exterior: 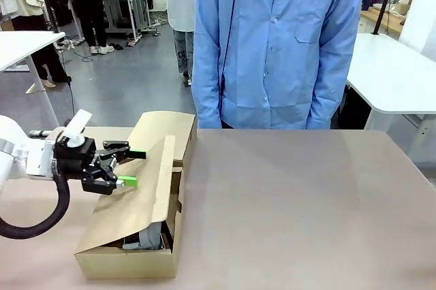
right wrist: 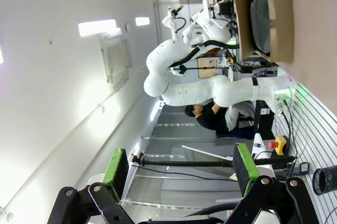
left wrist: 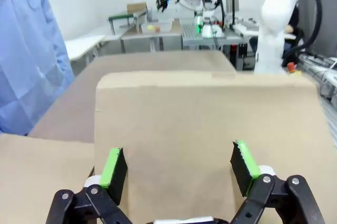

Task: Place items inside the box.
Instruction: Close the lid of the Mailer Box closest to the robot.

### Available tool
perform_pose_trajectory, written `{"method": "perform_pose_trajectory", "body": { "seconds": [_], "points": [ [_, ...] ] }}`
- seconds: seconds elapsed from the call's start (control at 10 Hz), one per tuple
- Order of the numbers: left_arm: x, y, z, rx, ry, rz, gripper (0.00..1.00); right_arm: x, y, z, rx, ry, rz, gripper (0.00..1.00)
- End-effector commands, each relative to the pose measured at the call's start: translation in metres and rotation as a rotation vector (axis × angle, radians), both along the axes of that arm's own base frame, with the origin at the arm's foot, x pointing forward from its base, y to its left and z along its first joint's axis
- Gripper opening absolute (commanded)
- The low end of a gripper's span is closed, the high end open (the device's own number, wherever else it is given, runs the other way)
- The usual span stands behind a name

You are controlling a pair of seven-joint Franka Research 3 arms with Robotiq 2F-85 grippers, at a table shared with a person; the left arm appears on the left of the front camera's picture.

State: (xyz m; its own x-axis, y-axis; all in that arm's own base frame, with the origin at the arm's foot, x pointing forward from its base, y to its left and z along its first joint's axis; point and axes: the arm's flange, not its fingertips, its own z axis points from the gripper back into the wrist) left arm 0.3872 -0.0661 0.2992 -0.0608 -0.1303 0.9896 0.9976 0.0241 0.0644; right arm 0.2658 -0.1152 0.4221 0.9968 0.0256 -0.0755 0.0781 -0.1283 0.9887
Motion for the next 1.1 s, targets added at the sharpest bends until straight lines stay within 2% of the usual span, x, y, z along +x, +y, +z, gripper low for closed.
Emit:
{"method": "perform_pose_trajectory", "body": {
  "seconds": [0.0, 0.4, 0.6, 0.7, 0.9, 1.0],
  "points": [
    [-0.066, -0.016, -0.001, 0.096, -0.016, 0.029, 1.00, 0.000, -0.001, 0.004, 0.016, -0.001, -0.003, 1.00],
    [-0.070, -0.021, -0.012, 0.203, -0.097, 0.075, 1.00, 0.000, -0.001, 0.004, 0.016, -0.001, -0.003, 1.00],
    [-0.069, -0.018, -0.020, 0.357, -0.129, 0.043, 1.00, 0.000, -0.001, 0.004, 0.016, -0.001, -0.003, 1.00],
    [-0.069, -0.017, -0.023, 0.383, -0.135, 0.027, 1.00, 0.000, -0.001, 0.004, 0.016, -0.001, -0.003, 1.00],
    [-0.071, -0.018, -0.021, 0.359, -0.133, -0.005, 1.00, 0.000, -0.001, 0.004, 0.016, -0.001, -0.003, 1.00],
    [-0.070, -0.016, -0.016, 0.332, -0.104, -0.028, 1.00, 0.000, -0.001, 0.004, 0.016, -0.001, -0.003, 1.00]
  ]
}}
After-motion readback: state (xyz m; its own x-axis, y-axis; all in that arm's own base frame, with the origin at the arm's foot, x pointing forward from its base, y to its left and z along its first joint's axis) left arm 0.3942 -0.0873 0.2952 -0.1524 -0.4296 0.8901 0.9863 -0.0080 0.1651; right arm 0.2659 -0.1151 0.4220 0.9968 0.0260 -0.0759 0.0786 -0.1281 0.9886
